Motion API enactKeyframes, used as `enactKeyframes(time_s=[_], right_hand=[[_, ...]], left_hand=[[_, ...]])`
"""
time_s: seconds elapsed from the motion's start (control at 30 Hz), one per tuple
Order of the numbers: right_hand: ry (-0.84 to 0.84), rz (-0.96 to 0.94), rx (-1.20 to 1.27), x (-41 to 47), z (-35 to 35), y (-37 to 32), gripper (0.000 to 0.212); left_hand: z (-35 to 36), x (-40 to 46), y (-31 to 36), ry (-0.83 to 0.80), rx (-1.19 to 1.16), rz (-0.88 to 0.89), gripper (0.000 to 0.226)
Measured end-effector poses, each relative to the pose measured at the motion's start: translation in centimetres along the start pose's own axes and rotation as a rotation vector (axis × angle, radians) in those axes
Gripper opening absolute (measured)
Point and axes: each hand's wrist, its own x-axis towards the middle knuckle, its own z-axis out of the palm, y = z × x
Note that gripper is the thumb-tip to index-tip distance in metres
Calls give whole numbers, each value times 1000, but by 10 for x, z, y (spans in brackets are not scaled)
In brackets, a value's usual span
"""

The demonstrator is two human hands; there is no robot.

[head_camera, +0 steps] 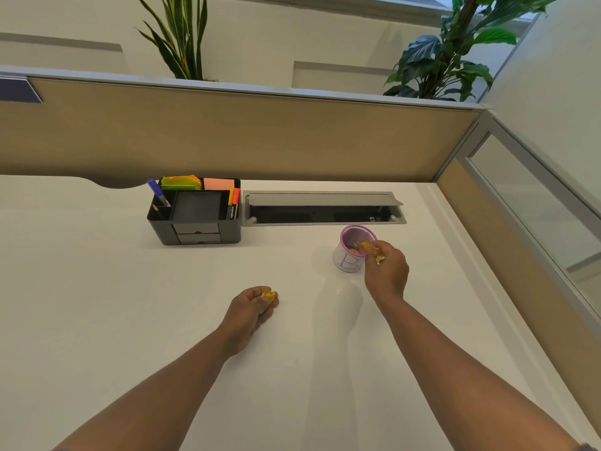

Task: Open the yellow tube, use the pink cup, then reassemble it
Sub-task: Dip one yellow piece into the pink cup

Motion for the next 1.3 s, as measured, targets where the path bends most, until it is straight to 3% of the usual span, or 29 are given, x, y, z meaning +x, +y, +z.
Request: enactKeyframes(time_s=[0.93, 1.07, 1.23, 1.3], right_hand=[[0, -16, -2, 2, -7, -14, 25], [24, 15, 23, 2, -6, -17, 33], [51, -62, 83, 5, -7, -14, 22], [47, -81, 87, 9, -6, -15, 32]], left_hand=[[2, 0, -1, 14, 12, 10, 13], [0, 1, -1, 12, 9, 6, 14], [-2, 3, -2, 1, 11, 3, 15], [-3, 3, -2, -4, 13, 1, 16]])
